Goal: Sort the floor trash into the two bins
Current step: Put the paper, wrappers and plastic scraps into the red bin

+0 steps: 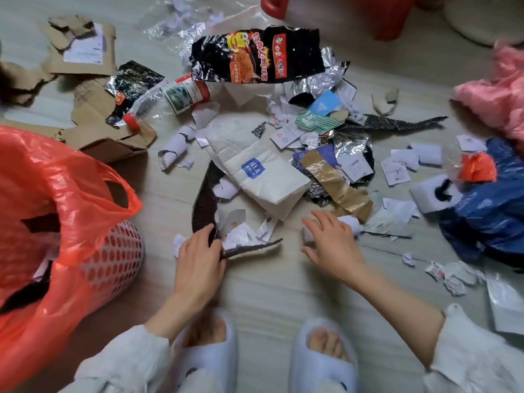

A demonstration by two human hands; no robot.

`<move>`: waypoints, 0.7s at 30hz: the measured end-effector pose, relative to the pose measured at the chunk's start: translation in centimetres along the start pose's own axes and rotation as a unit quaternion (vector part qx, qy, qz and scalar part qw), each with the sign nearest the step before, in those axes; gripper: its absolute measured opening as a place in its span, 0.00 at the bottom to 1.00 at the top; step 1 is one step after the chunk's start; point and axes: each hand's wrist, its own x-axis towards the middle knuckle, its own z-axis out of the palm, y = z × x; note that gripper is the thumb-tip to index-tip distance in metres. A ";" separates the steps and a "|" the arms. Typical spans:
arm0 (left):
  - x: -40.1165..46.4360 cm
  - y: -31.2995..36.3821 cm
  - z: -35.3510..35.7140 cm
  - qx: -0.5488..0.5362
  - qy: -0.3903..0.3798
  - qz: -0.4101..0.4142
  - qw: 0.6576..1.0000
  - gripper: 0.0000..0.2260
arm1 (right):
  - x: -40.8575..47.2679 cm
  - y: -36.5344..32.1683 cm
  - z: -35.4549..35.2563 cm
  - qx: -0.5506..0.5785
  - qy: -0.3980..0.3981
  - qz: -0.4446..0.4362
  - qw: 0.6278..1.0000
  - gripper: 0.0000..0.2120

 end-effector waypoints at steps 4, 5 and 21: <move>-0.2 -0.7 -0.8 0.069 -0.018 -0.016 0.997 0.16 | -0.2 2.7 0.7 -0.048 -0.020 0.059 0.997 0.30; -0.2 -0.9 -1.2 0.078 -0.019 -0.032 0.996 0.17 | -0.1 3.0 1.0 -0.071 -0.043 0.062 0.995 0.31; 4.1 3.0 -0.1 0.089 -0.212 0.045 0.972 0.44 | 0.6 -0.4 2.6 -0.092 0.054 -0.192 0.976 0.24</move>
